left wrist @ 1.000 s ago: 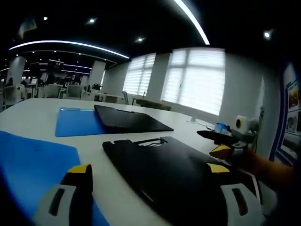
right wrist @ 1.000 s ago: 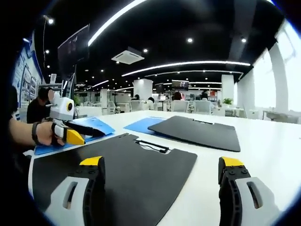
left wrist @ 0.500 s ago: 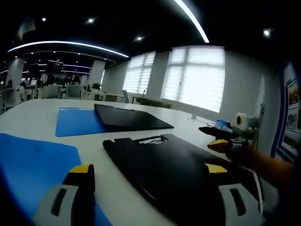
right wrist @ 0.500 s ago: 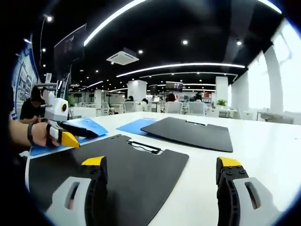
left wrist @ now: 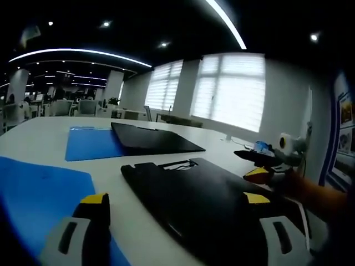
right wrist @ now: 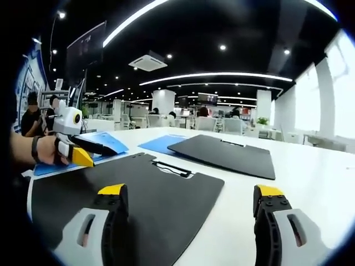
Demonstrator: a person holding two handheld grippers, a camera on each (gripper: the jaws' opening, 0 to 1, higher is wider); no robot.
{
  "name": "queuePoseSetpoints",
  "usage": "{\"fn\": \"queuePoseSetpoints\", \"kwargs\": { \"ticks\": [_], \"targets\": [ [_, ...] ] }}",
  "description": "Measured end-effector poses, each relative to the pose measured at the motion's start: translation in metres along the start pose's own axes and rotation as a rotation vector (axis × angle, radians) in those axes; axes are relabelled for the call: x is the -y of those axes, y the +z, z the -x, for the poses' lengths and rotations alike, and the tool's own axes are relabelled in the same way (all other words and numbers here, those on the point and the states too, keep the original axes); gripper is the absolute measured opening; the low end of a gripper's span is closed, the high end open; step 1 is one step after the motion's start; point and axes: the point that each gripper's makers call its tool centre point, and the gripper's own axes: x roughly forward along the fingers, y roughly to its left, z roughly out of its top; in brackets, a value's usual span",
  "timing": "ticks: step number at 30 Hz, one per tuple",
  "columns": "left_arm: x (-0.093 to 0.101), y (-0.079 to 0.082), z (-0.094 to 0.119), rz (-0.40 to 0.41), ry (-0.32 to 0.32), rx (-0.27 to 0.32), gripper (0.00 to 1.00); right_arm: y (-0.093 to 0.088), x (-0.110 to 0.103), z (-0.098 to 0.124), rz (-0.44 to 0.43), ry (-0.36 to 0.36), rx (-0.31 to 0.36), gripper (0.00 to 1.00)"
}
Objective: Organize the scattered folders on the table and sort them into different groups
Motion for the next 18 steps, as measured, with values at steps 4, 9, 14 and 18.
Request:
{"fn": "queuePoseSetpoints", "kwargs": {
  "ticks": [4, 9, 14, 18],
  "targets": [
    [0.000, 0.001, 0.000, 0.006, 0.001, 0.005, 0.98, 0.003, 0.006, 0.000, -0.025, -0.025, 0.020, 0.96],
    [0.000, 0.001, 0.001, 0.010, 0.001, 0.008, 0.98, 0.005, 0.007, -0.001, -0.054, -0.026, 0.029, 0.99],
    [0.001, 0.003, 0.001, 0.024, -0.004, 0.013, 0.99, 0.005, 0.013, -0.001, -0.092, -0.042, 0.031, 0.99],
    [-0.002, 0.009, 0.001, 0.033, -0.011, -0.003, 0.99, 0.005, 0.016, -0.001, -0.094, -0.048, 0.032, 0.99]
  ]
}}
